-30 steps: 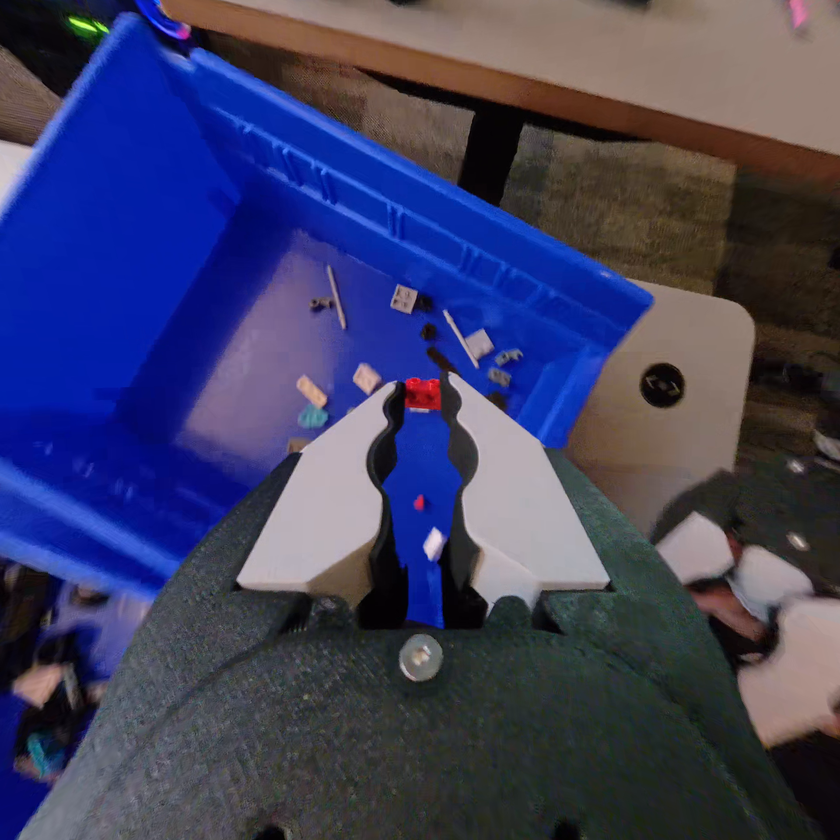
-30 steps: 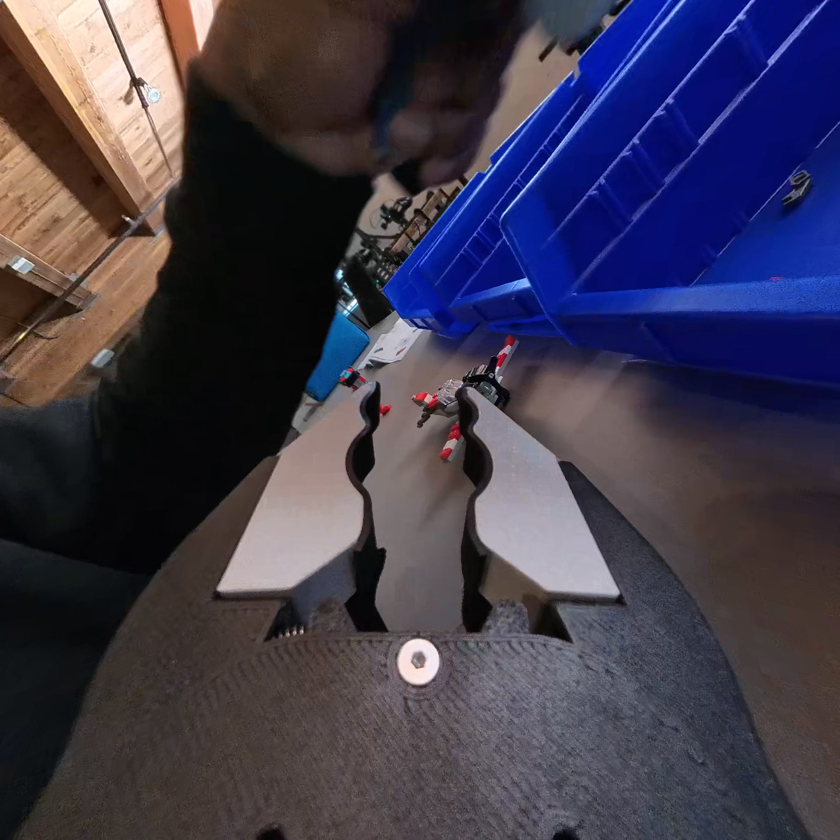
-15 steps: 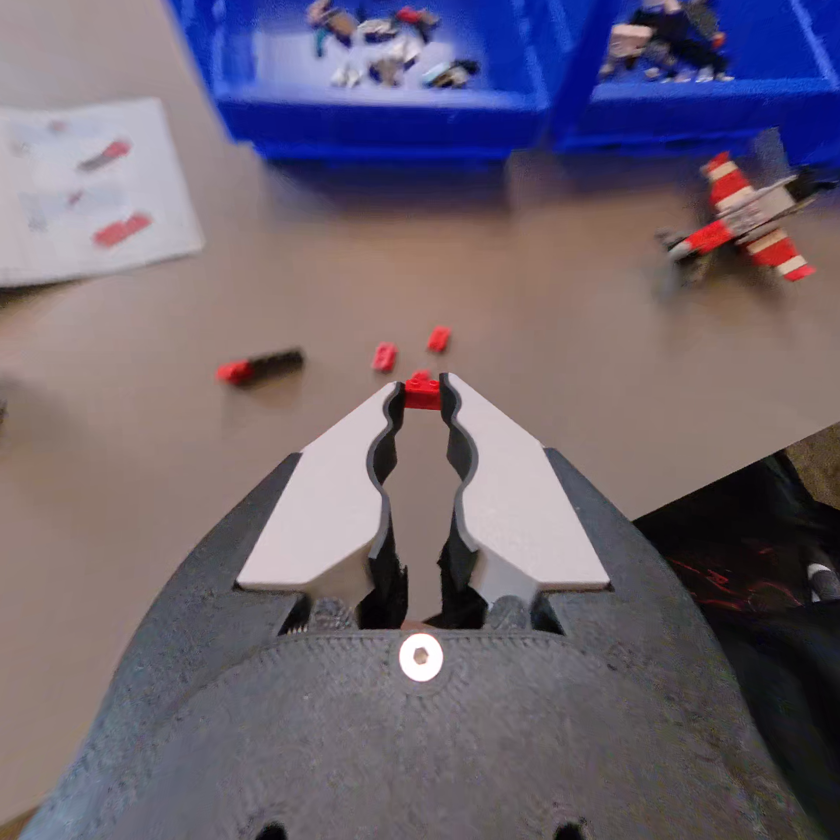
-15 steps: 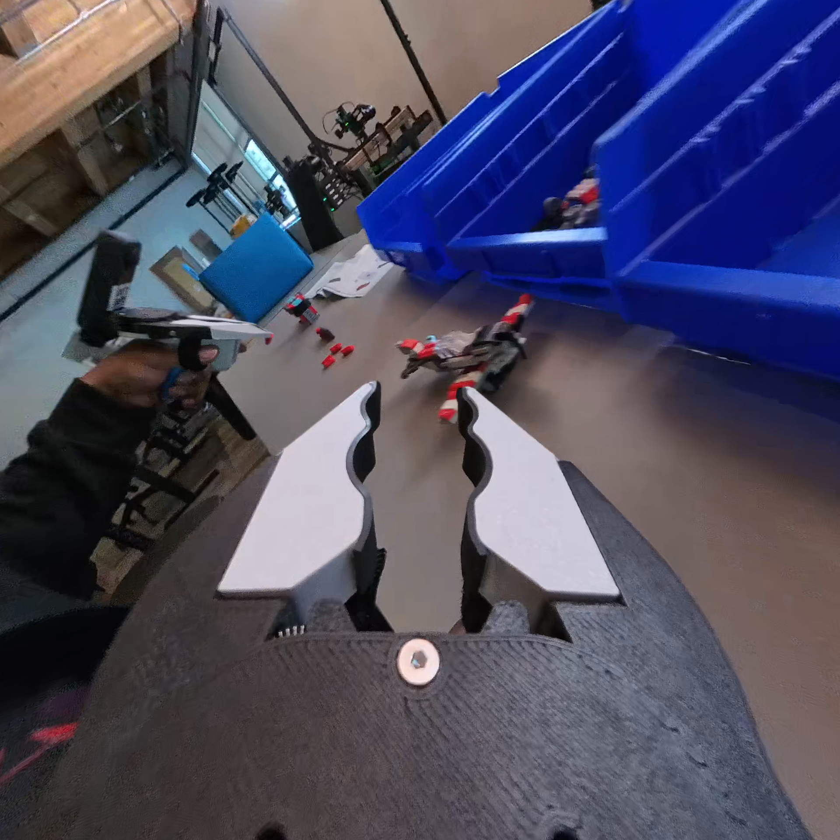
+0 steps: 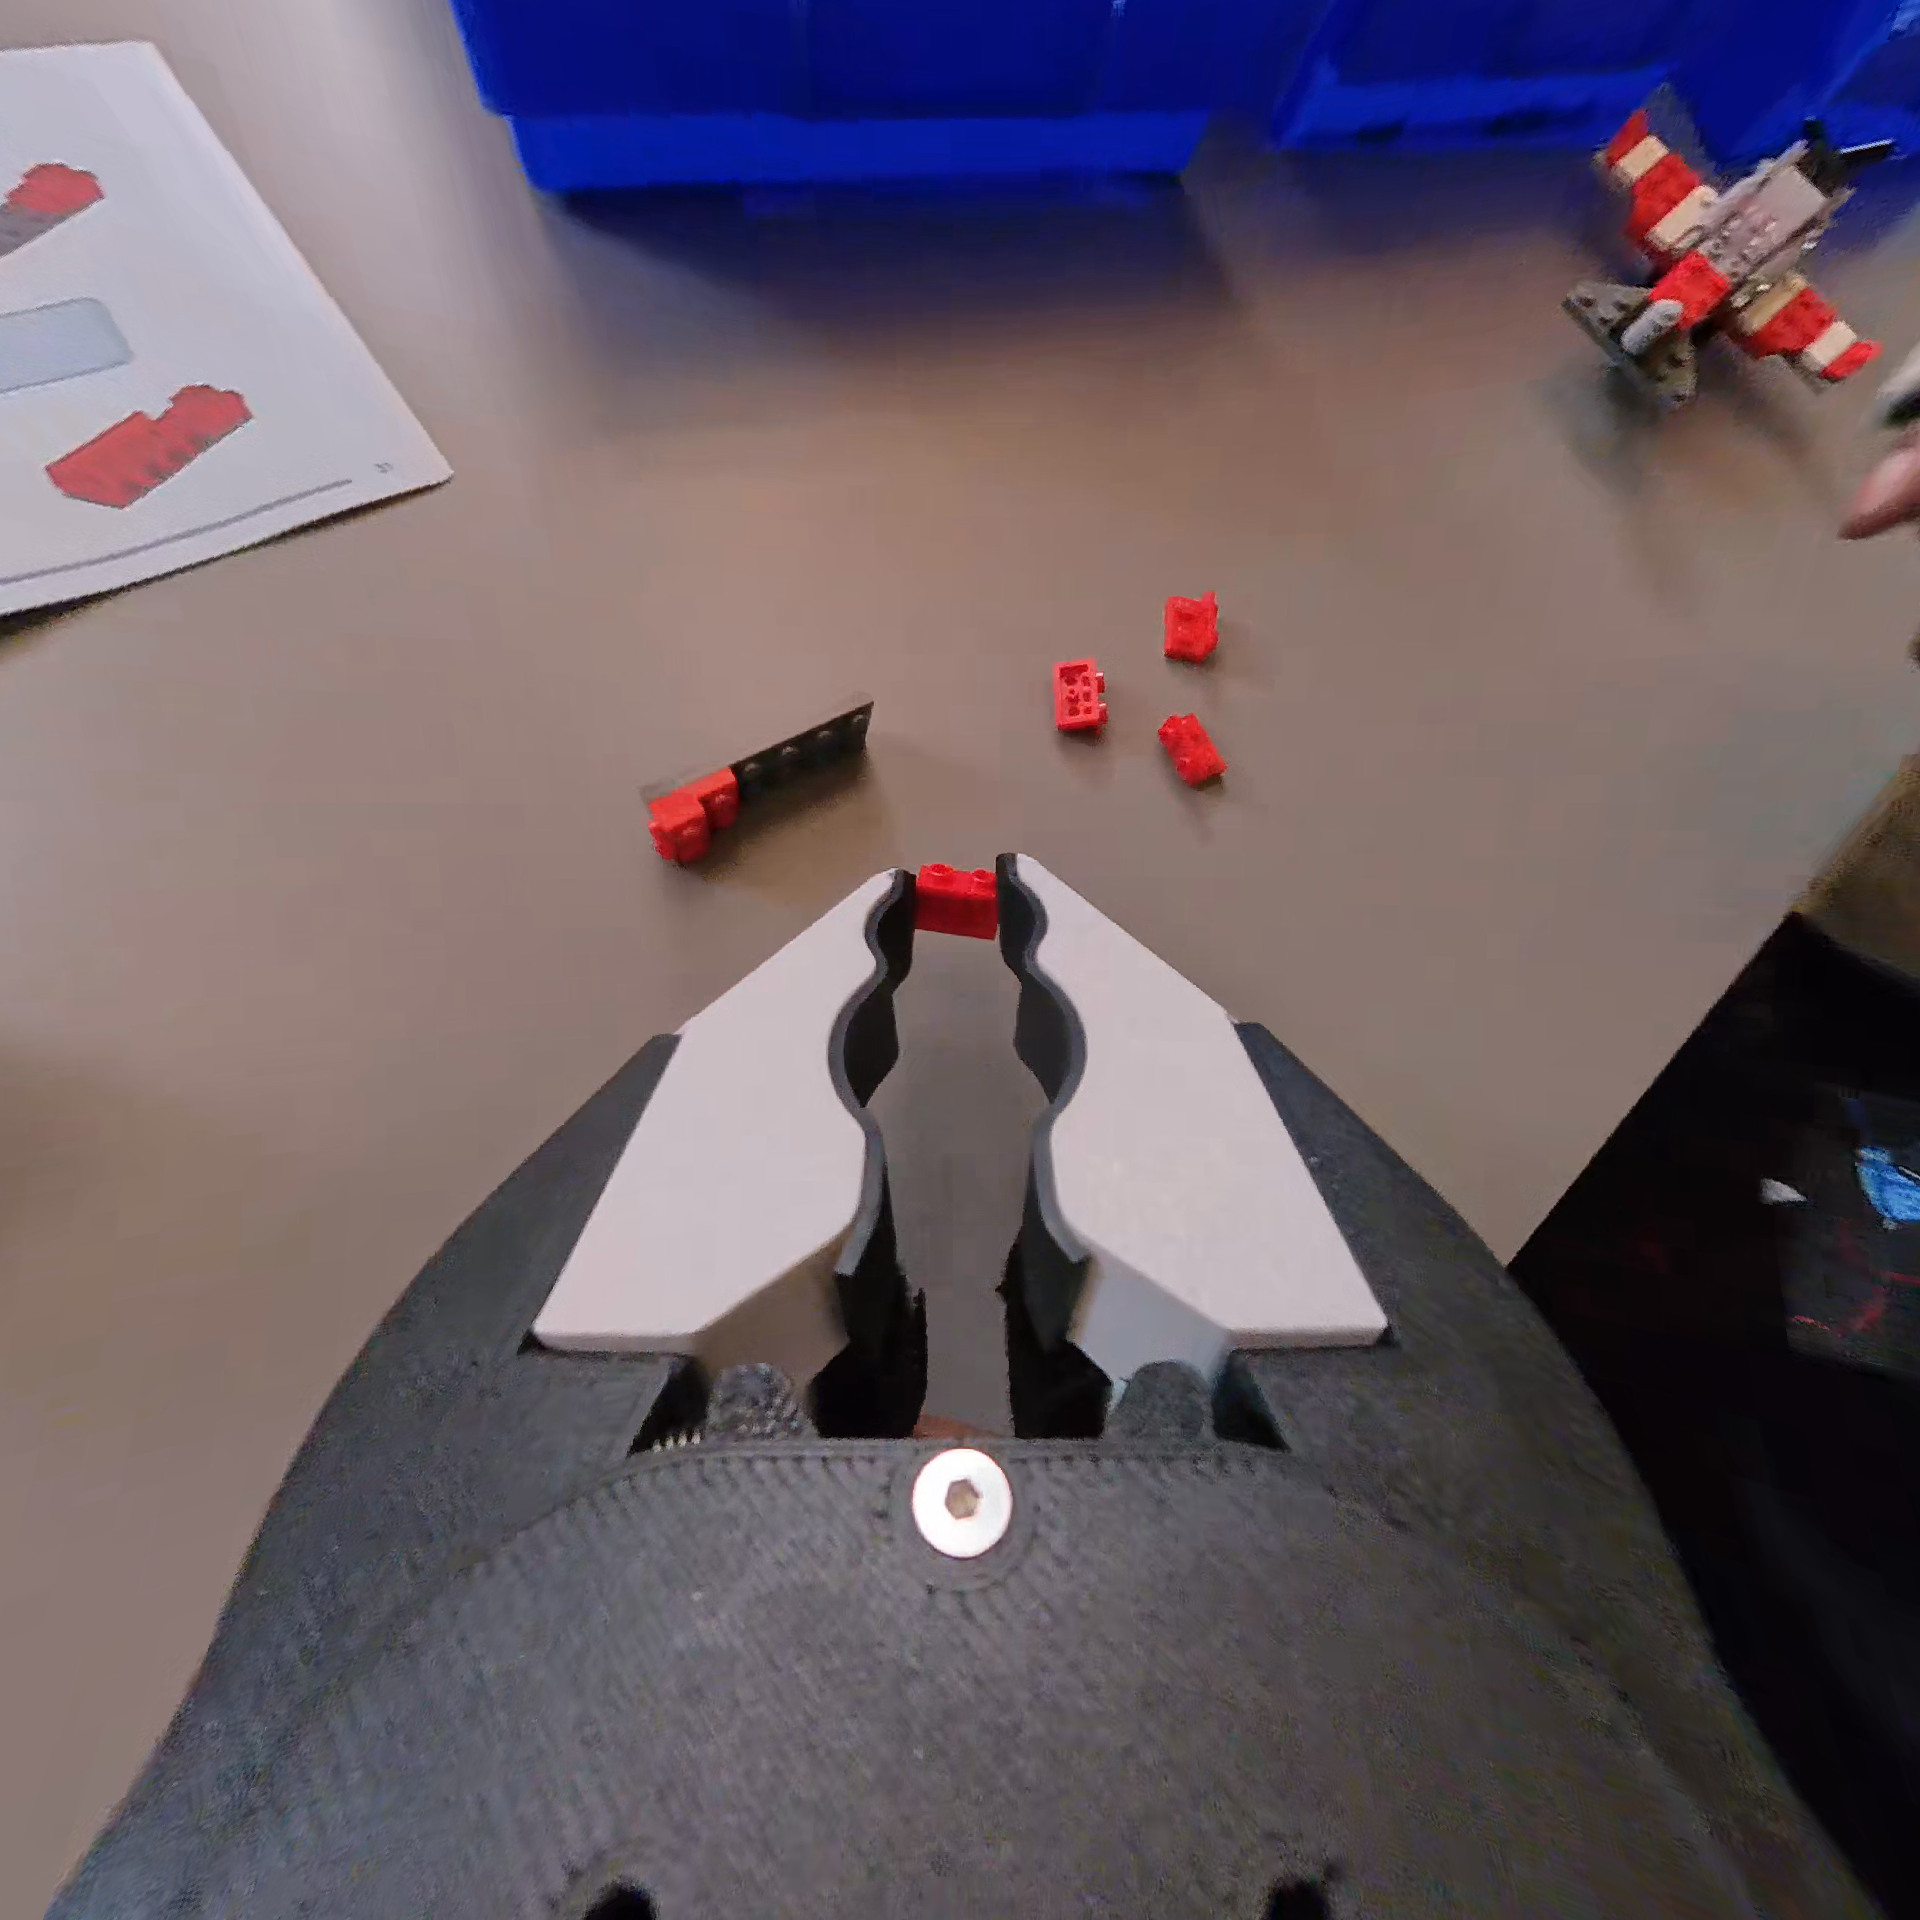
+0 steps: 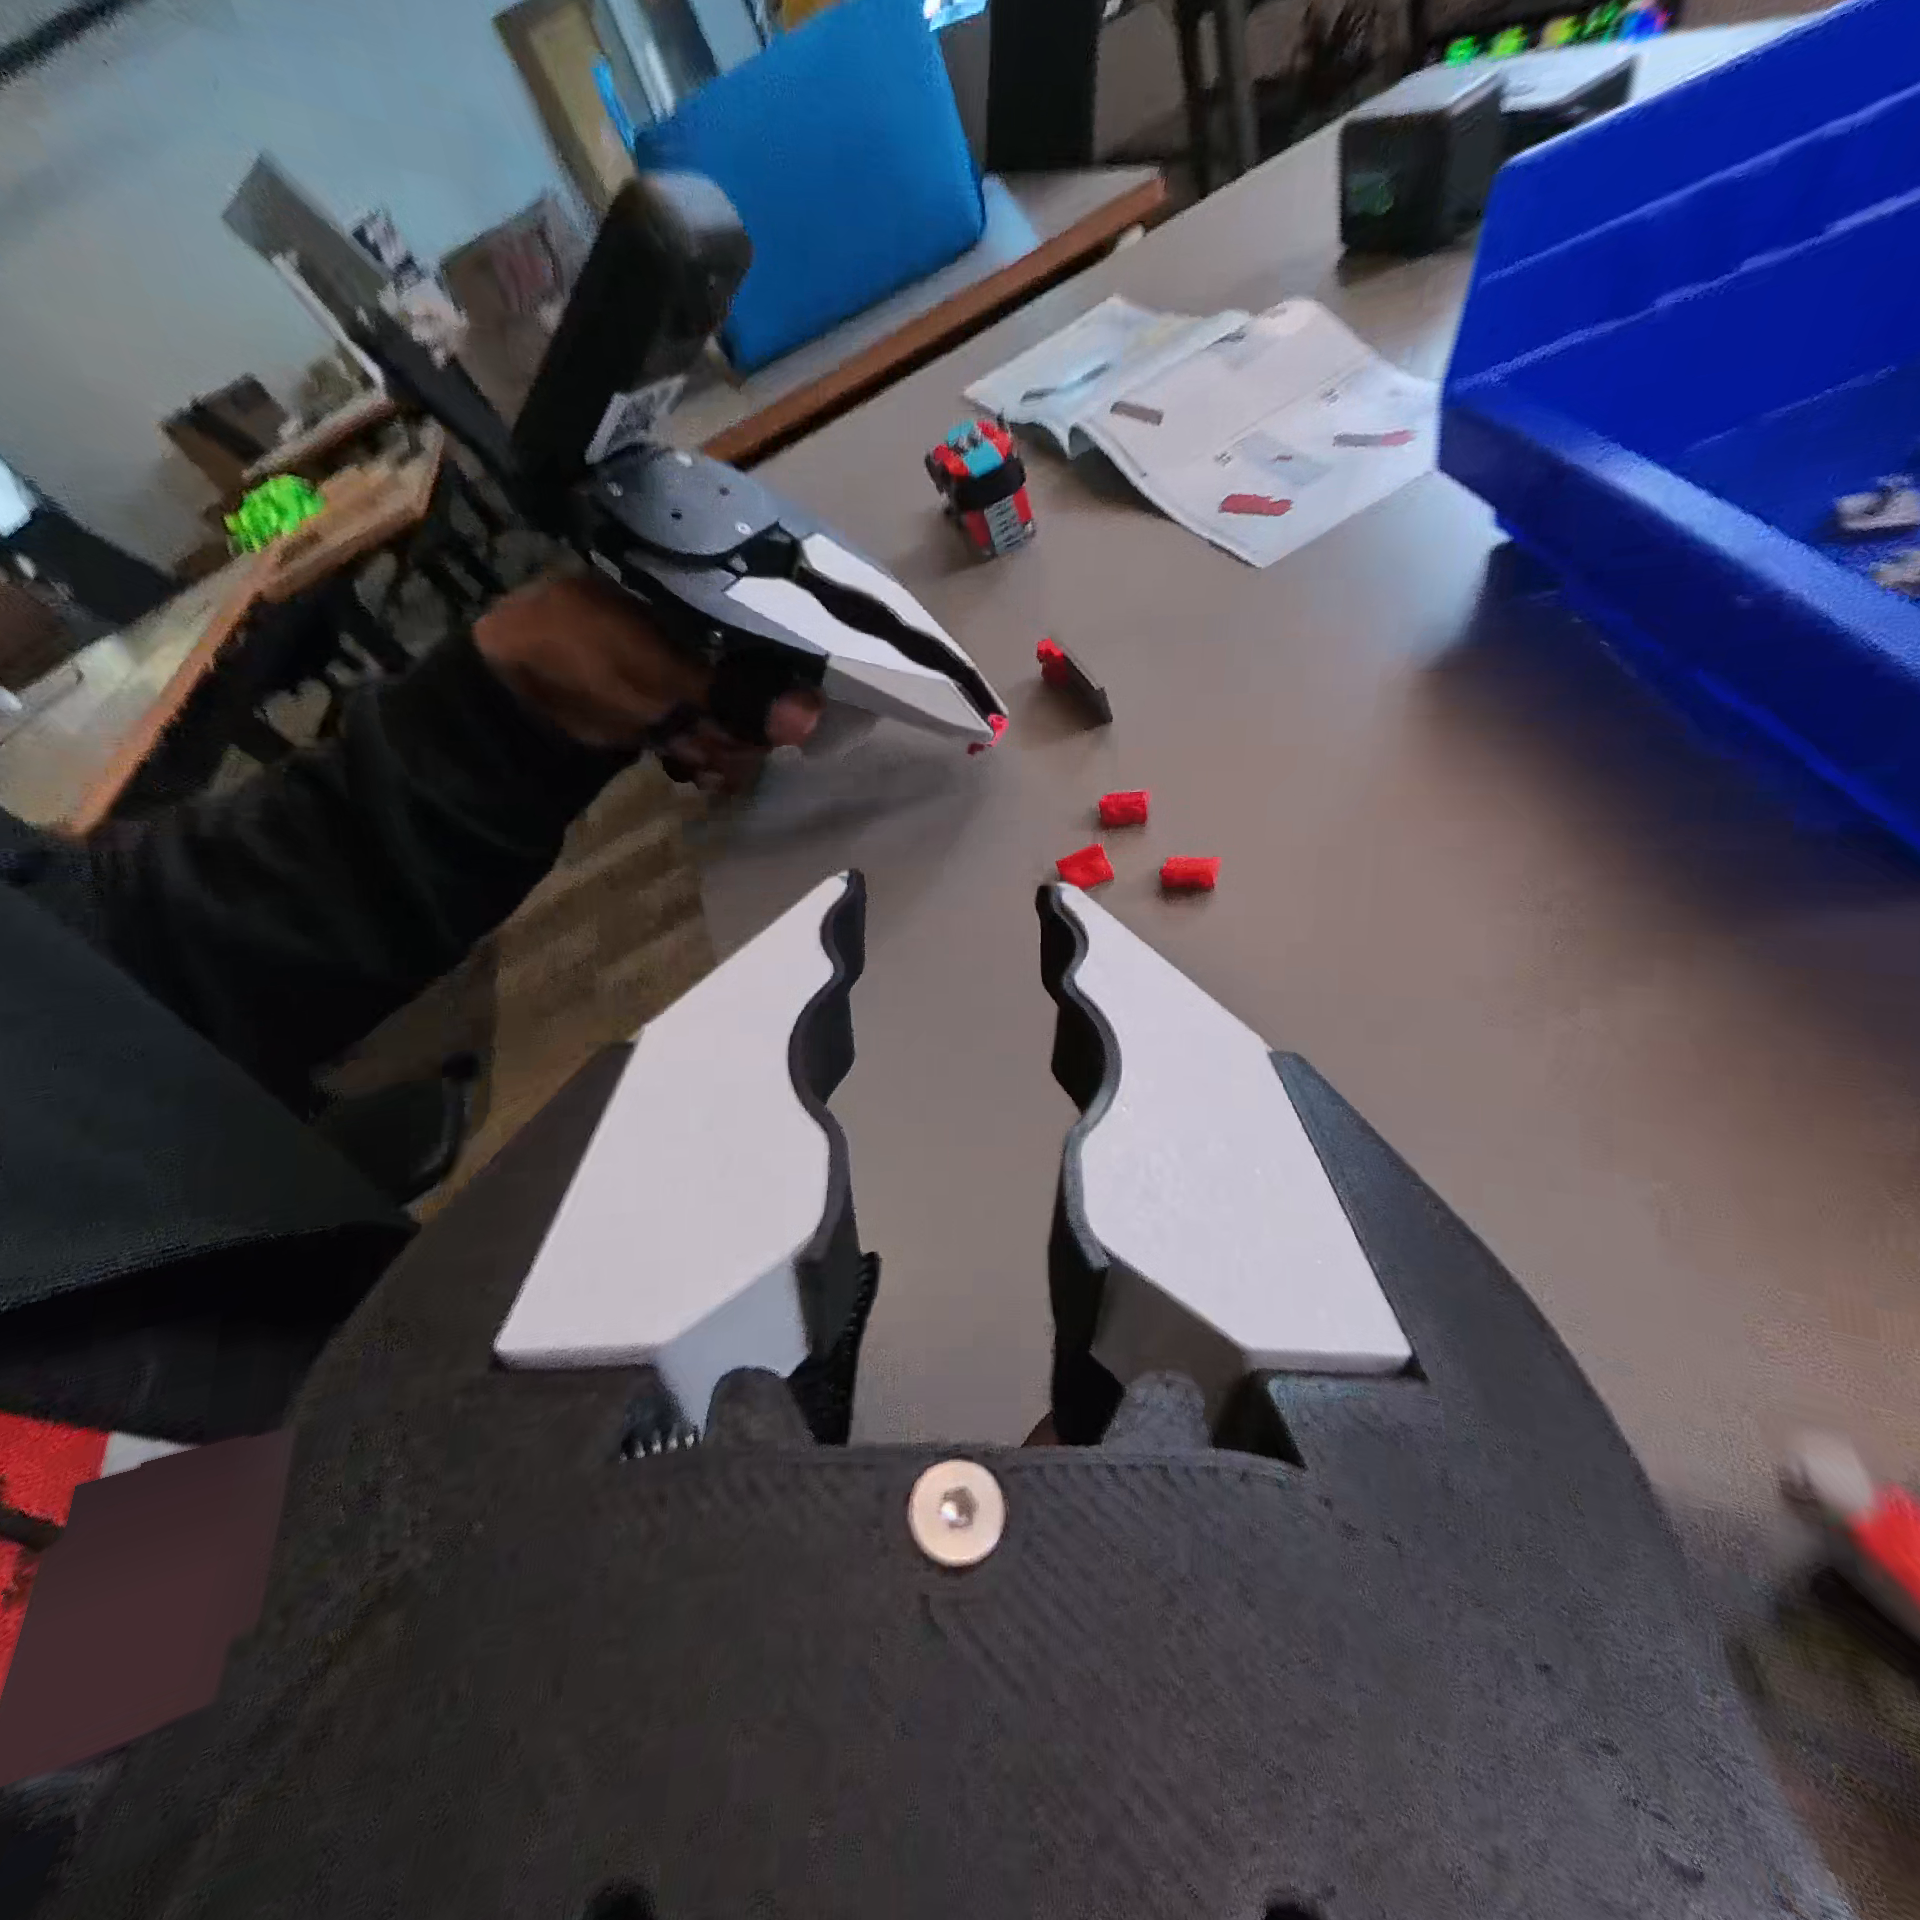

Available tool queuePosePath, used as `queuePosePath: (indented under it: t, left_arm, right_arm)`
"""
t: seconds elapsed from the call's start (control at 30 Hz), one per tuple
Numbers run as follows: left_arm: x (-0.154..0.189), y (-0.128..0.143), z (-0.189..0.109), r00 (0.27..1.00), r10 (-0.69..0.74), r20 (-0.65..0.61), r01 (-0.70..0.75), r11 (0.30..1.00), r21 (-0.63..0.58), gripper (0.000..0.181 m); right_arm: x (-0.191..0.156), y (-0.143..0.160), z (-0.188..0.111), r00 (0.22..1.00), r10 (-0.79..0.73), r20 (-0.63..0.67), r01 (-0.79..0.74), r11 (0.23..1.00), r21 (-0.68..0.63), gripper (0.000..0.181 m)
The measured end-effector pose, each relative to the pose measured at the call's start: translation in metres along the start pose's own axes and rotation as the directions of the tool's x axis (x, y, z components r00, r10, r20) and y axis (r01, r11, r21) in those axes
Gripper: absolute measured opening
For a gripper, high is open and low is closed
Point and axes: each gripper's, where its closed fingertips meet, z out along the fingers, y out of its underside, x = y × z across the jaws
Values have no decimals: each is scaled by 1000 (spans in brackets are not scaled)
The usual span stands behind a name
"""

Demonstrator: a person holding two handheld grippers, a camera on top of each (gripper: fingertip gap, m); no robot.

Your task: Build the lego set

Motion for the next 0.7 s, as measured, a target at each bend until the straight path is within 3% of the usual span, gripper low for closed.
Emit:
queuePosePath:
  t: [0.13,0.3,0.53,0.7]
  left_arm:
    - [-1,-3,-1,993,15,-113,-12,1000,28,17]
    - [-8,-9,-11,986,-6,-166,18,997,74,19]
    - [-18,-3,-21,994,-45,-96,53,995,83,20]
    - [-14,2,-40,998,-33,-61,38,996,85,21]
  right_arm:
    - [6,-8,53,995,-93,37,97,985,-142,33]
    - [16,-13,94,970,-227,88,242,942,-234,34]
    - [23,-22,131,960,-269,73,278,941,-191,33]
    - [28,-18,154,958,-283,36,284,928,-240,33]
